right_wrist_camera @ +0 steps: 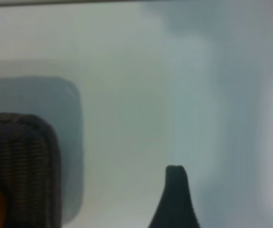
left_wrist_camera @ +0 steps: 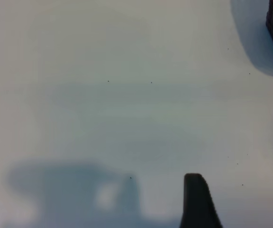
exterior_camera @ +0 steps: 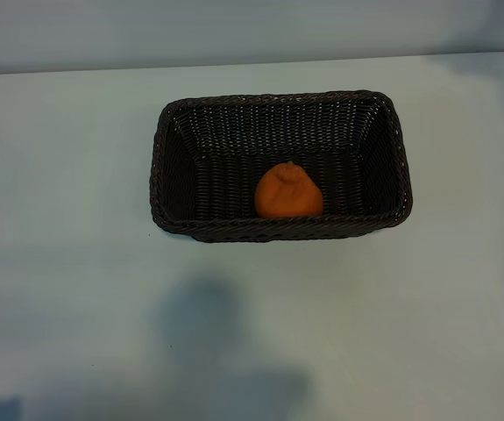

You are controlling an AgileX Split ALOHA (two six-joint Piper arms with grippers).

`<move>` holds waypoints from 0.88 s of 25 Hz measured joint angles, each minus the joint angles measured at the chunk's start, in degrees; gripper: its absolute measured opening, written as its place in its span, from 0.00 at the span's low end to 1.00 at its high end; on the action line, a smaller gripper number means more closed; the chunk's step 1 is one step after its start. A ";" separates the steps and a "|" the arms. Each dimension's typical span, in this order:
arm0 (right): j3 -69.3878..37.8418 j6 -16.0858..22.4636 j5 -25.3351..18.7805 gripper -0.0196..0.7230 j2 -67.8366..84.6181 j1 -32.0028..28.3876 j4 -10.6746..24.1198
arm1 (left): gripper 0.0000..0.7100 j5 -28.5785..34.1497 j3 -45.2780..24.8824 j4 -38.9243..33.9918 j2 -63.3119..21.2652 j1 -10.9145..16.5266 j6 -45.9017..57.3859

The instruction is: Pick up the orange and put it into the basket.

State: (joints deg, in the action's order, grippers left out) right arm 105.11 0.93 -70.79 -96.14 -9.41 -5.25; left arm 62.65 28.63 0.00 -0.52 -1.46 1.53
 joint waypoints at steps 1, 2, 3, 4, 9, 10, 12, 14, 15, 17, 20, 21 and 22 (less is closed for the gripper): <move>-1.20 -0.15 -0.12 0.75 2.60 0.00 -0.05 | 0.63 0.00 0.00 0.00 0.00 0.00 0.00; -2.40 -0.27 -0.25 0.75 4.74 0.00 -0.06 | 0.63 0.00 0.00 0.00 0.00 0.00 -0.05; -3.56 -0.41 -0.43 0.75 7.30 0.00 -0.12 | 0.63 0.00 0.00 0.00 0.00 0.00 -0.05; -4.44 -0.41 -0.44 0.75 9.84 0.00 -0.12 | 0.63 0.00 0.00 0.00 0.00 0.00 -0.05; -7.85 -0.35 -0.69 0.75 21.08 0.00 -1.21 | 0.63 0.00 0.00 0.00 0.00 0.00 -0.10; -8.65 -0.22 -0.69 0.75 23.64 0.00 -1.51 | 0.63 0.00 0.00 0.00 0.00 0.00 -0.10; -10.44 -0.16 -0.73 0.75 29.07 0.00 -1.78 | 0.63 0.00 0.00 0.00 0.00 0.00 -0.10; -12.91 -0.42 -0.73 0.75 34.31 0.00 -1.73 | 0.63 0.00 0.00 0.00 0.00 0.00 -0.10; -14.17 -0.93 -0.67 0.75 37.55 0.00 -1.60 | 0.63 0.00 0.00 0.00 0.00 0.00 -0.10; -17.79 -1.27 -0.40 0.75 44.60 0.00 -1.24 | 0.63 0.00 0.00 0.00 0.00 0.00 -0.10; -23.83 -1.62 0.30 0.75 54.32 0.00 -0.79 | 0.63 0.00 0.00 0.00 0.00 0.00 -0.10; -26.25 -1.55 0.81 0.75 57.74 0.00 -0.74 | 0.63 0.00 0.00 0.00 0.00 0.00 -0.10; -28.22 -1.48 1.52 0.75 61.21 0.00 -0.67 | 0.63 0.00 0.00 0.00 0.00 0.00 -0.10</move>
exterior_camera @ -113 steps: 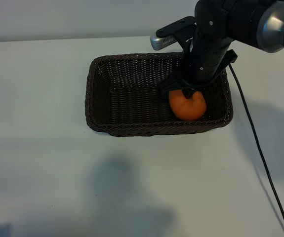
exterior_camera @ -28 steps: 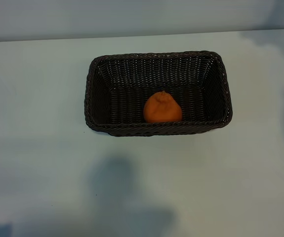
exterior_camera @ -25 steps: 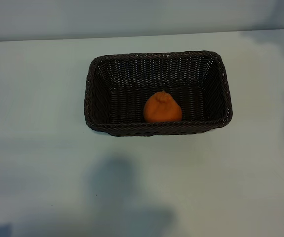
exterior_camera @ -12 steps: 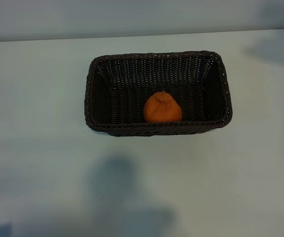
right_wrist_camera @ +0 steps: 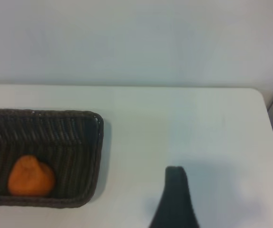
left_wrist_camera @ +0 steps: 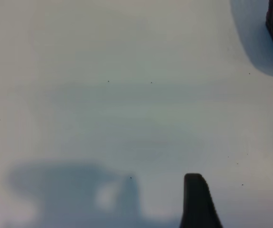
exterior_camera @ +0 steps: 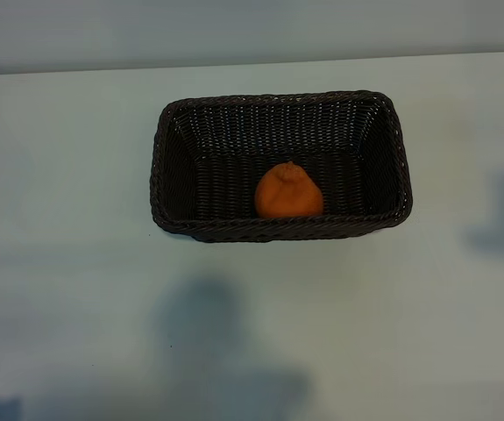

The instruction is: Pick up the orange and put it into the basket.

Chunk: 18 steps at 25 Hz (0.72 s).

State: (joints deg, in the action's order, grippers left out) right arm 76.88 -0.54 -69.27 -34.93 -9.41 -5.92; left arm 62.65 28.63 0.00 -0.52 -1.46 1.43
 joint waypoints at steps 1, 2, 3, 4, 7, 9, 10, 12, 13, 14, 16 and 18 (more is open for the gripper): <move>-2.34 0.54 1.41 0.75 2.86 0.00 0.05 | 0.63 0.00 0.00 0.00 0.00 0.00 0.00; -4.58 1.00 2.93 0.75 6.23 0.00 0.11 | 0.63 0.00 0.00 0.00 0.00 0.00 0.00; -6.31 1.43 4.12 0.75 9.37 0.00 0.11 | 0.63 0.00 0.00 0.00 0.00 0.00 0.00; -8.24 1.68 5.08 0.75 12.21 0.00 0.11 | 0.63 0.00 0.00 0.00 0.00 0.00 0.00; -13.29 2.49 6.17 0.75 18.27 0.00 0.11 | 0.63 0.00 0.00 0.00 0.00 0.00 0.00; -17.10 2.63 6.51 0.75 20.92 0.00 0.17 | 0.63 0.00 0.00 0.00 0.00 0.00 0.00; -19.11 2.63 6.59 0.75 22.08 0.00 0.35 | 0.63 0.00 0.00 0.00 0.00 0.00 0.00; -22.75 2.63 6.97 0.75 23.73 0.00 0.80 | 0.63 0.00 0.00 0.00 0.00 0.00 0.00; -24.58 2.63 7.05 0.75 24.41 0.00 0.94 | 0.63 0.00 0.00 0.00 0.00 0.00 0.00; -26.01 2.63 7.14 0.75 24.97 0.00 1.06 | 0.63 0.00 0.00 0.00 0.00 0.00 0.00; -29.15 2.63 7.48 0.75 26.08 0.00 1.29 | 0.63 0.00 0.00 0.00 0.00 0.00 0.00; -31.79 2.63 8.14 0.75 27.56 0.00 1.33 | 0.63 0.00 0.00 0.00 0.00 0.00 0.00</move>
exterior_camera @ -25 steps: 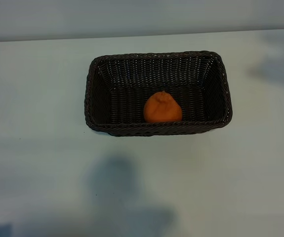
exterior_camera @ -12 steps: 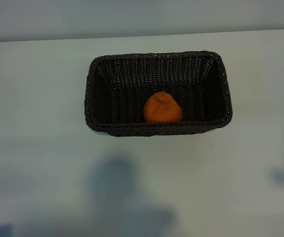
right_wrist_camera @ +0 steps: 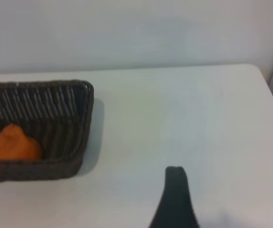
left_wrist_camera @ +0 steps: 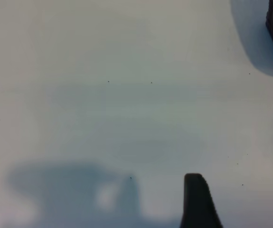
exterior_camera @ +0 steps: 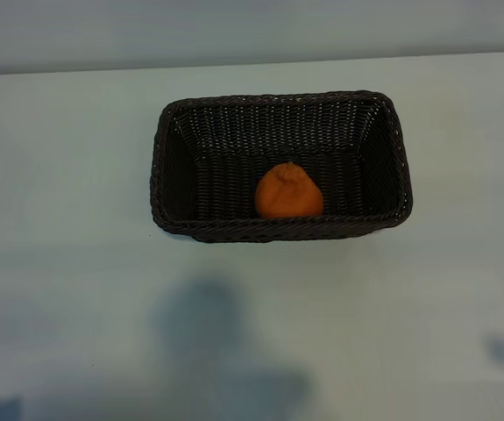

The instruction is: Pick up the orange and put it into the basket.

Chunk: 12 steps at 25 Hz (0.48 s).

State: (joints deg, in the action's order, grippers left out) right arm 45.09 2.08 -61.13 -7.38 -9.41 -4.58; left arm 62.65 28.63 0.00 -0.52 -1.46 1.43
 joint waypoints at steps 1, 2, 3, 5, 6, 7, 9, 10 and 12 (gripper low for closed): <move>-1.22 -0.06 0.35 0.75 0.69 0.00 0.09 | 0.63 0.00 0.00 0.00 0.00 0.00 0.00; -2.33 -0.12 0.65 0.75 1.60 0.00 0.29 | 0.63 0.00 0.00 0.00 0.00 0.00 0.00; -3.19 -0.31 0.84 0.75 2.59 0.00 0.41 | 0.63 0.00 0.00 0.00 0.00 0.00 0.07; -5.20 -1.18 1.05 0.75 4.42 0.09 0.80 | 0.63 0.00 0.00 0.00 0.00 0.00 0.20; -6.09 -1.60 1.10 0.75 5.29 0.37 1.11 | 0.63 0.00 0.00 0.00 0.00 0.00 0.20; -6.71 -2.08 1.10 0.75 6.32 0.76 1.45 | 0.63 0.00 0.00 0.00 0.00 0.00 0.20; -7.74 -2.08 1.05 0.75 7.64 0.88 1.86 | 0.63 0.00 0.00 0.00 0.00 0.00 0.20; -8.16 -2.08 1.11 0.75 7.82 0.91 2.18 | 0.63 0.00 0.00 0.00 0.00 0.00 0.20; -9.02 -2.53 0.64 0.75 7.82 0.91 3.06 | 0.63 0.00 0.00 0.00 0.00 0.00 0.15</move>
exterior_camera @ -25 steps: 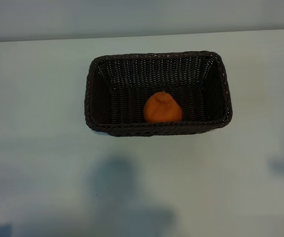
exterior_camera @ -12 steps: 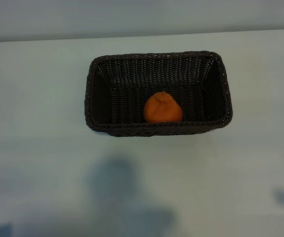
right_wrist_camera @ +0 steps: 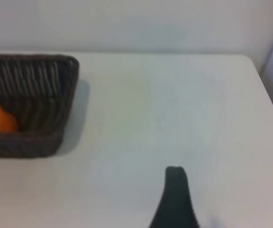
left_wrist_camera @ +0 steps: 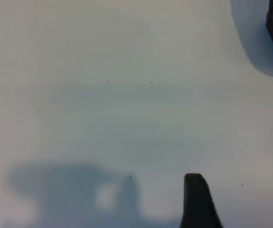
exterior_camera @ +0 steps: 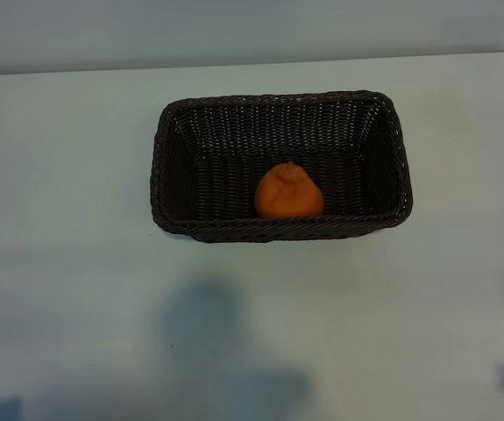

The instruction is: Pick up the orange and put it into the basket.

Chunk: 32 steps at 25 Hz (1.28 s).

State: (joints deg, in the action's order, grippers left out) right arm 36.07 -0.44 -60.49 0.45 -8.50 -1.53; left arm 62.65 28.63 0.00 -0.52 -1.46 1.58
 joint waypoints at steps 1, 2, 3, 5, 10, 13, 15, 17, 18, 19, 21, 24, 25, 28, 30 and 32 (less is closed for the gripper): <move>-0.21 -0.03 -0.75 0.75 0.00 0.00 0.39 | 0.63 0.00 0.00 0.00 0.00 0.00 0.00; -0.39 -0.05 -1.26 0.75 0.00 0.00 0.51 | 0.63 0.00 0.00 0.00 0.00 0.00 0.00; -0.74 -0.05 -1.67 0.75 0.00 0.00 0.57 | 0.63 0.00 0.00 0.00 0.00 0.00 0.00; -1.66 -0.10 -2.41 0.75 0.00 0.00 0.64 | 0.63 0.00 0.00 0.00 0.00 0.00 0.00; -4.99 -0.12 -1.57 0.75 0.00 0.00 0.70 | 0.63 0.00 0.00 0.00 0.00 -0.18 0.00; -7.92 -0.12 -1.21 0.75 0.00 0.00 0.70 | 0.63 0.00 0.00 0.00 0.00 -0.26 0.00; -8.05 -0.12 -0.87 0.75 0.00 0.00 0.75 | 0.63 0.00 0.00 0.00 0.00 -0.26 0.00; -8.05 0.44 -0.81 0.75 0.00 0.00 0.84 | 0.63 0.00 0.00 0.00 0.00 -0.26 0.00; -8.05 0.79 -0.75 0.75 0.00 0.00 1.21 | 0.63 0.00 0.00 0.00 0.00 -0.26 0.00; -8.05 1.48 -0.76 0.75 0.00 0.00 1.53 | 0.63 0.00 0.00 0.00 0.00 -0.26 0.00; -8.05 2.37 -0.76 0.75 0.00 0.00 2.14 | 0.63 0.00 0.00 0.00 0.00 -0.26 0.00; -8.05 2.50 -0.70 0.75 0.00 0.00 2.48 | 0.63 0.00 0.00 0.00 0.00 -0.26 0.00; -8.05 2.50 -0.70 0.75 0.00 0.00 2.48 | 0.63 0.00 0.00 0.00 0.00 -0.26 0.00; -8.05 2.45 -0.65 0.75 0.00 0.00 2.48 | 0.63 0.00 0.00 0.00 0.00 -0.26 0.00; -8.05 2.40 -0.65 0.75 0.00 0.00 2.48 | 0.63 0.00 0.00 0.00 0.00 -0.26 0.00; -8.05 2.35 -0.65 0.75 0.00 0.00 2.48 | 0.63 0.00 0.00 0.00 0.00 -0.26 -0.10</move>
State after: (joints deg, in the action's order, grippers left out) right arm 28.02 1.90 -61.14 0.45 -8.50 0.95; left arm 62.65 28.63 0.00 -0.52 -1.72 1.48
